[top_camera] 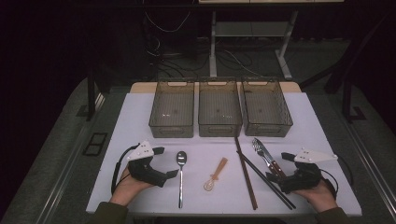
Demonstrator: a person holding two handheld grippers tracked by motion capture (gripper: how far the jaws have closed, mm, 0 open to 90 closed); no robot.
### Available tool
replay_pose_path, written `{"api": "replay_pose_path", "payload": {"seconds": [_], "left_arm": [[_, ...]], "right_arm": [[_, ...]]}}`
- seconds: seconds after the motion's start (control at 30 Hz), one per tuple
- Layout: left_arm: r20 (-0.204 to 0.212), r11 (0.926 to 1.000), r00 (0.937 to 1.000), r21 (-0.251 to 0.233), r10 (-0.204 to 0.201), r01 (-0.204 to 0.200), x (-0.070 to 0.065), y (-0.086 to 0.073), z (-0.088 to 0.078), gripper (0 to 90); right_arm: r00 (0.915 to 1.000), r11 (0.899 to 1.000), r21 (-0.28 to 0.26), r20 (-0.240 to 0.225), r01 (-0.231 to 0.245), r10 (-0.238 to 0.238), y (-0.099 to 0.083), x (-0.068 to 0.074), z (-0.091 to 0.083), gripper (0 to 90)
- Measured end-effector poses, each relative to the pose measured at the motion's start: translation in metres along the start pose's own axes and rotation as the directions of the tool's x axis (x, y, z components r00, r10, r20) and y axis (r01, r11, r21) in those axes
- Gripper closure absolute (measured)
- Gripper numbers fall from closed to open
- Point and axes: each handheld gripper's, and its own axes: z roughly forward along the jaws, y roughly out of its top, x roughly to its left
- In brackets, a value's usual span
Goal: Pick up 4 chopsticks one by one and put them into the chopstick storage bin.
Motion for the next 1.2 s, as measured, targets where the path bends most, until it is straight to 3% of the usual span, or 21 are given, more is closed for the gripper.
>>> {"api": "replay_pose_path", "payload": {"seconds": [0.4,0.67,0.97,1.0,1.2], "left_arm": [[-0.005,0.9999,1.0,0.016,0.003,-0.002,0.001,-0.002,0.001,0.0],[-0.006,0.9998,1.0,0.017,0.001,-0.001,0.001,-0.002,0.002,0.0],[-0.007,0.9998,1.0,0.021,0.006,-0.005,0.0,-0.003,0.003,0.0],[-0.007,0.9997,1.0,0.022,0.004,-0.004,0.001,-0.003,0.003,0.0],[-0.007,0.9998,1.0,0.021,0.007,-0.007,0.0,-0.003,0.003,0.0]], "right_arm": [[0.9997,1.0,-0.01,-0.007,-0.024,0.024,0.01,0.001,0.001,3.9],[0.999,1.0,0.003,0.035,-0.028,0.028,0.022,0.001,0.006,26.6],[0.9995,0.999,0.03,0.028,-0.017,0.017,0.034,0.003,0.017,48.8],[0.9997,0.999,0.047,0.025,-0.008,0.007,0.037,0.004,0.023,55.0],[0.9998,0.997,0.079,0.014,0.014,-0.016,0.044,0.004,0.04,70.6]]}}
